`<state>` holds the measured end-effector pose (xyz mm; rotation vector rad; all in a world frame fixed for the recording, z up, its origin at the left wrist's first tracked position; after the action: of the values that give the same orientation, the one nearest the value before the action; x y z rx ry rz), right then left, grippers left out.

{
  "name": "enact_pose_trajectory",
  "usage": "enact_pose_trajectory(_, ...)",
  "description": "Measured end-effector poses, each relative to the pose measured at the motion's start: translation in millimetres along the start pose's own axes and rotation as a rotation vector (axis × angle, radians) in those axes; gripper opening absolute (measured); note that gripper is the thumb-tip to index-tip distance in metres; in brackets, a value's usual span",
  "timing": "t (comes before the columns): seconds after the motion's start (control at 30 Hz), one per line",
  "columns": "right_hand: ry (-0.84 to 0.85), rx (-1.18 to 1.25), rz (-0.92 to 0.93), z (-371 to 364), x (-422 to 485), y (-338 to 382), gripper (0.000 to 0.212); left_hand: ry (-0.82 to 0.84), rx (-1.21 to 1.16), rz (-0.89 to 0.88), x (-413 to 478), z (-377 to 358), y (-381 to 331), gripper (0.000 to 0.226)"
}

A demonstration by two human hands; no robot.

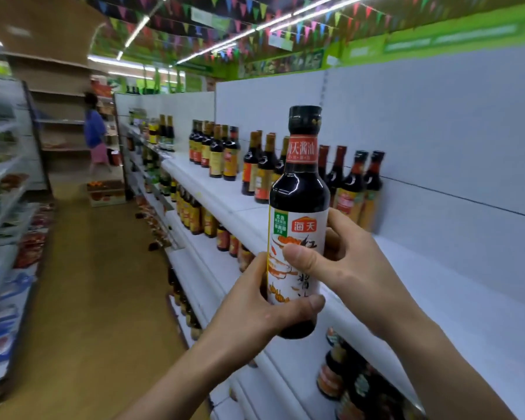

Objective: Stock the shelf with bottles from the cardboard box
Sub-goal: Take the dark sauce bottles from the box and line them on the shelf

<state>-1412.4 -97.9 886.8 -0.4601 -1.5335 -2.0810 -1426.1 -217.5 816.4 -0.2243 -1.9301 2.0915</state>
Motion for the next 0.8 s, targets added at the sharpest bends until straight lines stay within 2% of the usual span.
enact_pose_trajectory(0.3, -0.183, -0.155, -0.07, 110, -25, -21, 0.033, 0.2, -0.016, -0.033, 58, -112, -10, 0.047)
enact_pose_trajectory(0.8, -0.509, -0.323, -0.213, 225, -99, -35, 0.039, 0.544, 0.046, -0.041, 88, -250, -13, 0.042)
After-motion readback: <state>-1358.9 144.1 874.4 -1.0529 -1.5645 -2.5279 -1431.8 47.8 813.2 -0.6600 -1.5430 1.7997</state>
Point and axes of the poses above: each hand's wrist, its own x-axis towards the middle knuckle, its own z-axis out of the back of the hand, y = z × x, the point moved 8 cm from there along x, towards the middle knuckle, and after that the axes turned 11 degrees about z, right-handed, at the moved point
